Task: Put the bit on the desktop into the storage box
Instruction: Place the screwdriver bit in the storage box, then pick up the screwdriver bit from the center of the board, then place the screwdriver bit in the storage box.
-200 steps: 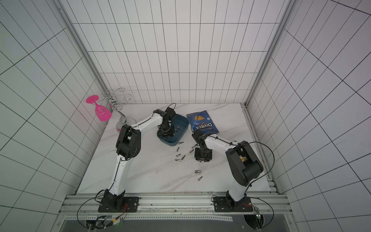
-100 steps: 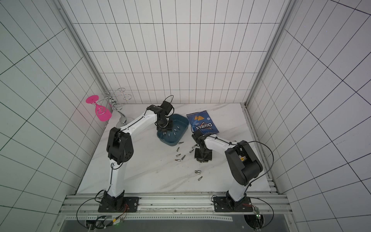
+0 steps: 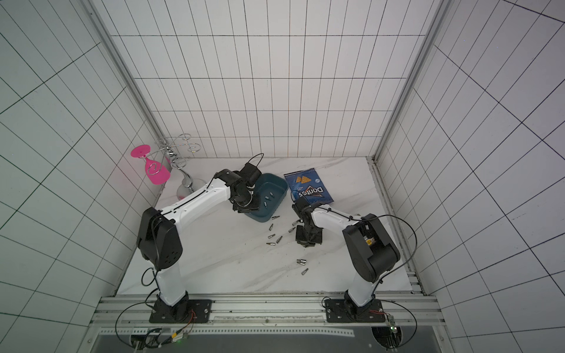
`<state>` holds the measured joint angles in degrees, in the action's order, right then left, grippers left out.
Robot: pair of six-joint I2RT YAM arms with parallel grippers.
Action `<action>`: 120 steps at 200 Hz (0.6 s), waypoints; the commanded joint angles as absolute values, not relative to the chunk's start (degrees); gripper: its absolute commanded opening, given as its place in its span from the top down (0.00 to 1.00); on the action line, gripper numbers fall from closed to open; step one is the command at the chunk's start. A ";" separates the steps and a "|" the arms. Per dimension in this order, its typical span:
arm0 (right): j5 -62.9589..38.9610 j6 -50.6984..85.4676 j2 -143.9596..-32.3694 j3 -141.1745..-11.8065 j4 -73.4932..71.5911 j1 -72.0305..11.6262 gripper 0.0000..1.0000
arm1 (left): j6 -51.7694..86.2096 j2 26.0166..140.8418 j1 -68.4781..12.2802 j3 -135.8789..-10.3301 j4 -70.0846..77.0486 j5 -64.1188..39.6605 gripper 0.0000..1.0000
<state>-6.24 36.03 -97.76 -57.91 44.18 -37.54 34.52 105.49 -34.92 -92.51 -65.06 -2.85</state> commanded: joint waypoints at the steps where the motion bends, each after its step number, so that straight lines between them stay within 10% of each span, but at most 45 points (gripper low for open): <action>1: -2.92 34.27 -95.00 -61.29 49.31 -36.71 1.00 | 37.20 101.24 -36.59 -88.62 -63.59 -0.76 0.57; 120: -5.57 16.78 -117.35 -112.94 64.65 -34.27 1.00 | 44.78 85.69 -38.56 -71.18 -60.73 -0.71 0.55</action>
